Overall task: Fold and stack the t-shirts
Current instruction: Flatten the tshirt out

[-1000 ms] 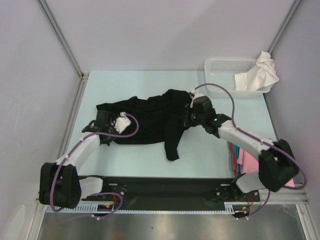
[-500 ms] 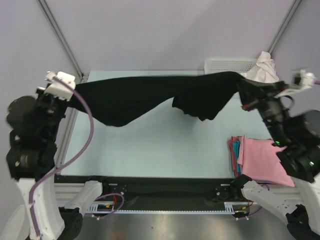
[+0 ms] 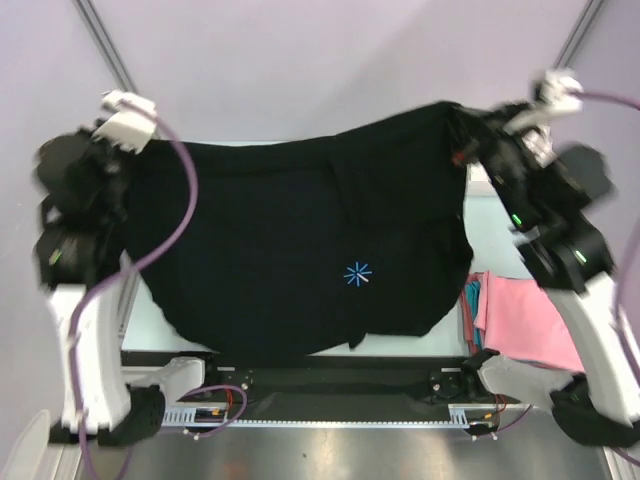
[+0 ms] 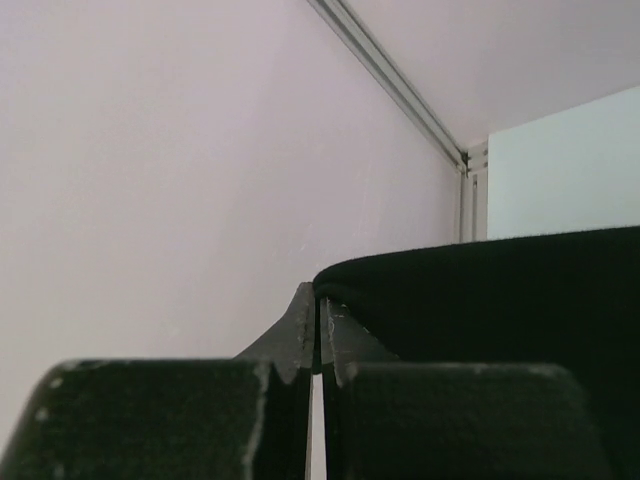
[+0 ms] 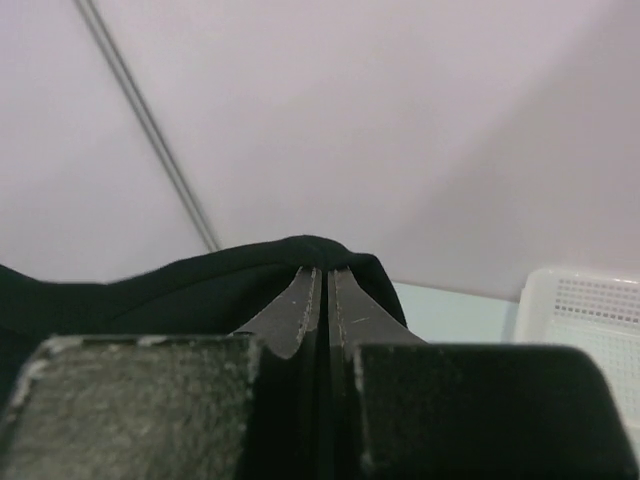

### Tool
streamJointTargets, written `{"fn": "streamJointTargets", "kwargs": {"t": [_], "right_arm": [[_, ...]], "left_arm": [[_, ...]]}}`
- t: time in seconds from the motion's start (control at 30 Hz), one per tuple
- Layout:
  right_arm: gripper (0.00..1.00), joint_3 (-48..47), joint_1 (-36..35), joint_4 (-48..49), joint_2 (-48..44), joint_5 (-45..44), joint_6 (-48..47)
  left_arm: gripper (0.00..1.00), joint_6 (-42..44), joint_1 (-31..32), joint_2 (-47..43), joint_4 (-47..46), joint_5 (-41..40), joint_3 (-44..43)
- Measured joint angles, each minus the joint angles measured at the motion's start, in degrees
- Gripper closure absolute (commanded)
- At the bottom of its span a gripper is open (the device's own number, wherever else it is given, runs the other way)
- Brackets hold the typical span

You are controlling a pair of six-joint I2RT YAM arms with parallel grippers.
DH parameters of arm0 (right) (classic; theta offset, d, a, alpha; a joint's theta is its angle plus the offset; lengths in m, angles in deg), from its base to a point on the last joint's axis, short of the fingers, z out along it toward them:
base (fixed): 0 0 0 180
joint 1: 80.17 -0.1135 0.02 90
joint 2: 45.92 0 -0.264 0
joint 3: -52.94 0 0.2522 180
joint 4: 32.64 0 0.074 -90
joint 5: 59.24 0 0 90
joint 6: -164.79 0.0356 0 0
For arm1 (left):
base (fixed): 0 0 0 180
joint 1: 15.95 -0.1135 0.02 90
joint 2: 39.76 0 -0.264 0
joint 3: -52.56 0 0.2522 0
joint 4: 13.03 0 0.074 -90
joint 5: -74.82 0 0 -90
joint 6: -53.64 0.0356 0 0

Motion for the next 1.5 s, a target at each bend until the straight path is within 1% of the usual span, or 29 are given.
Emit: {"fn": "streamJointTargets", "kwargs": {"t": [0.07, 0.13, 0.23, 0.37, 0.53, 0.6, 0.67, 0.7, 0.73, 0.77, 0.8, 0.87, 0.9, 0.97, 1.07, 1.13, 1.17, 1.23, 1.27, 1.33, 1.43, 1.5], "right_arm": [[1.0, -1.11, 3.15, 1.57, 6.45, 1.84, -0.11], [1.0, -1.77, 6.97, 4.02, 13.6, 3.78, 0.52], [1.0, -1.51, 10.91, 8.39, 24.26, 5.66, 1.66], [1.0, -0.13, 13.49, 15.08, 37.64, 7.89, 2.91], [1.0, -1.38, 14.56, 23.06, 53.18, 9.07, 4.61], [1.0, -4.81, 14.71, 24.79, 59.69, 9.27, 5.51], [1.0, -10.12, 14.91, 23.82, 66.12, 9.07, 6.45], [0.97, -13.81, 15.06, 23.56, 69.44, 8.83, 6.8], [0.9, -17.53, 15.21, 22.97, 72.61, 8.48, 7.04], [0.83, -20.55, 15.37, 22.45, 75.17, 8.04, 7.39], [0.61, -22.77, 15.47, 21.9, 76.76, 7.61, 7.72], [0.44, -27.5, 15.78, 19.82, 79.54, 6.23, 8.11], [0.26, -29.33, 15.85, 18.53, 80.21, 5.62, 7.98], [0.2, -32.37, 15.93, 15.26, 80.56, 4.57, 7.43], [0.18, -34.62, 16.04, 10.88, 79.17, 2.56, 5.86], [0.17, -33.4, 15.87, 6.67, 76.41, 1.29, 5.11], [0.18, -31.08, 15.72, 4.76, 74.01, 0.63, 4.79], [0.18, -22.36, 15.19, 1.18, 66.47, -0.31, 4.33], [0.18, -16.92, 14.88, 0.7, 62.45, -0.55, 4.33], [0.19, -5.27, 13.97, -2.73, 53.05, -0.68, 4.63], [0.19, 8.35, 12.68, -6.14, 42.12, 0.22, 6.49], [0.19, 15.58, 11.8, -8.26, 36.96, 1.22, 8.09]], "left_arm": [[1.0, 1.18, -0.09, 4.04, -5.16, -1.05, 5.18], [1.0, 1.66, -0.44, 9.42, -8.9, -1.49, 8.22], [1.0, 1.55, -0.98, 19.87, -14.27, -1.42, 9.75], [1.0, 0.46, -1.2, 31.61, -20.04, -0.68, 11.21], [1.0, -2.03, -1.73, 44.09, -27.69, -0.07, 10.97], [1.0, -2.93, -2.27, 50.31, -29.55, -0.48, 8.63], [1.0, -3.65, -2.73, 56.26, -30.69, -0.94, 5.01], [0.98, -4.0, -2.97, 60.02, -31.39, -1.31, 2.23], [0.93, -4.35, -3.15, 62.95, -31.61, -1.53, -0.07], [0.63, -4.52, -3.21, 65.72, -31.21, -1.66, -2.54], [0.39, -4.7, -3.3, 67.89, -30.99, -1.77, -4.7], [0.06, -5.27, -3.43, 71.43, -29.31, -1.92, -9.44], [0.02, -5.4, -3.43, 72.63, -28.72, -2.1, -11.61], [0.0, -6.27, -3.43, 73.64, -26.97, -2.38, -15.13], [0.0, -6.99, -3.43, 72.0, -25.0, -1.75, -16.81], [0.0, -7.56, -3.43, 68.48, -24.0, 0.68, -14.05], [0.0, -7.76, -3.43, 64.83, -23.82, 2.4, -9.57], [0.02, -6.8, -3.54, 54.97, -22.56, 6.73, 2.19], [0.08, -5.49, -3.56, 48.85, -23.3, 9.53, 9.81], [0.11, -2.36, -3.8, 37.94, -20.87, 14.58, 21.35], [0.13, 4.13, -4.13, 22.16, -17.42, 21.66, 36.89], [0.11, 7.78, -4.24, 15.8, -15.28, 22.88, 44.22]]}}
